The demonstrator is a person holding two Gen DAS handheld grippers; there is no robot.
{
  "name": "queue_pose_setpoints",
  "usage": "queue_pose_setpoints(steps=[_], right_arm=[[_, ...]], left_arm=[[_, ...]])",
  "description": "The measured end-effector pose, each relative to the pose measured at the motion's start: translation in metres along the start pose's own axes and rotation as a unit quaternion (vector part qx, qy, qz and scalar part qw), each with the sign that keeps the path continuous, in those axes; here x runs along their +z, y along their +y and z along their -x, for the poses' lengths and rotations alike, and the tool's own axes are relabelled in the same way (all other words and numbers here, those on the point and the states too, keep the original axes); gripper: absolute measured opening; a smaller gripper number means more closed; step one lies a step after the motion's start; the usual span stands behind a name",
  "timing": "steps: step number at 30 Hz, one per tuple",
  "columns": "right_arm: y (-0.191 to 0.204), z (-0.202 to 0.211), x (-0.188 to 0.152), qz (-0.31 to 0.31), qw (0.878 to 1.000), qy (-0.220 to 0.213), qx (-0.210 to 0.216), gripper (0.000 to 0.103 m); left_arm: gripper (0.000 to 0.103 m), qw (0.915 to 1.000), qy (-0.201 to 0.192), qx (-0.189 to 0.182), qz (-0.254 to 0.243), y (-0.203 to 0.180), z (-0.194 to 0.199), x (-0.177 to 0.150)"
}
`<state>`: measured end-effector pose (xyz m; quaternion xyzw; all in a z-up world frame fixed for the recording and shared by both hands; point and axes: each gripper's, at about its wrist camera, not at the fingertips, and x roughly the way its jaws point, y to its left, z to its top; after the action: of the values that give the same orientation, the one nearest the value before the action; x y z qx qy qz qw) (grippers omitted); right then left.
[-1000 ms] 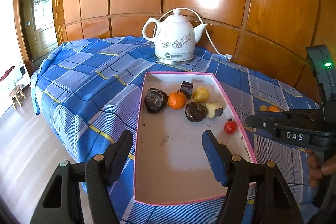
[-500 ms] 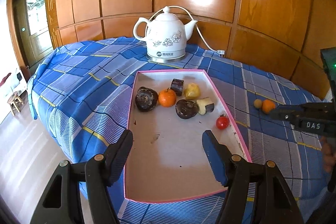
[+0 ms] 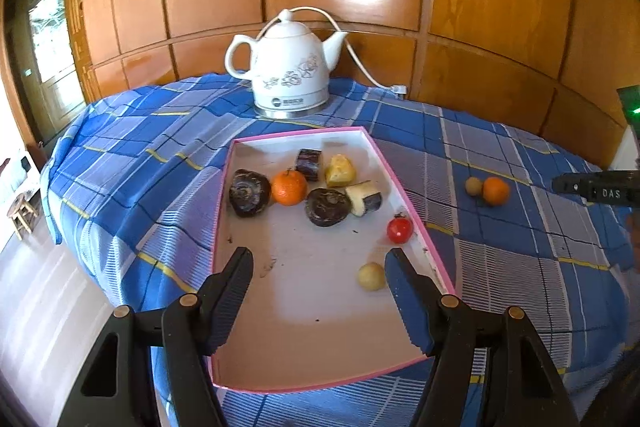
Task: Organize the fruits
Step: 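Move both grippers toward the orange and small round fruit on the cloth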
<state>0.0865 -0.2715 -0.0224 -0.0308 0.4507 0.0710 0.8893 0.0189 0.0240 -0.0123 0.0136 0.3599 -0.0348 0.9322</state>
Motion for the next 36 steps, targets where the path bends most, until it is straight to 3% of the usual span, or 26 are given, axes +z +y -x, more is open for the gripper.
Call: queue_pose_setpoints(steps=[5, 12, 17, 22, 24, 30, 36], right_arm=[[-0.047, -0.013, -0.012, -0.053, 0.998, 0.01, -0.028, 0.029], [-0.089, -0.023, -0.022, -0.139, 0.99, 0.026, -0.024, 0.029], [-0.081, -0.018, -0.019, -0.131, 0.991, 0.021, -0.011, 0.029], [-0.077, -0.019, -0.015, -0.127, 0.992, 0.021, 0.001, 0.029], [-0.075, -0.021, -0.015, -0.124, 0.992, 0.026, 0.006, 0.029], [-0.066, -0.021, -0.011, -0.106, 0.994, 0.024, 0.018, 0.029], [-0.065, -0.022, -0.01, -0.105, 0.994, 0.024, 0.022, 0.029]], left_arm=[[0.069, 0.9996, 0.001, -0.017, -0.024, -0.018, -0.004, 0.011], [0.067, 0.9955, 0.009, -0.072, -0.061, -0.058, -0.017, 0.035], [0.062, 0.9884, 0.05, -0.12, -0.078, -0.098, -0.045, 0.049], [0.034, 0.9823, 0.096, -0.148, -0.065, -0.122, -0.085, 0.062], [0.028, 0.9813, 0.103, -0.145, -0.074, -0.131, -0.099, 0.065], [0.028, 0.9757, 0.129, -0.132, -0.119, -0.153, -0.138, 0.072], [0.03, 0.9675, 0.135, -0.147, -0.155, -0.172, -0.166, 0.074]])
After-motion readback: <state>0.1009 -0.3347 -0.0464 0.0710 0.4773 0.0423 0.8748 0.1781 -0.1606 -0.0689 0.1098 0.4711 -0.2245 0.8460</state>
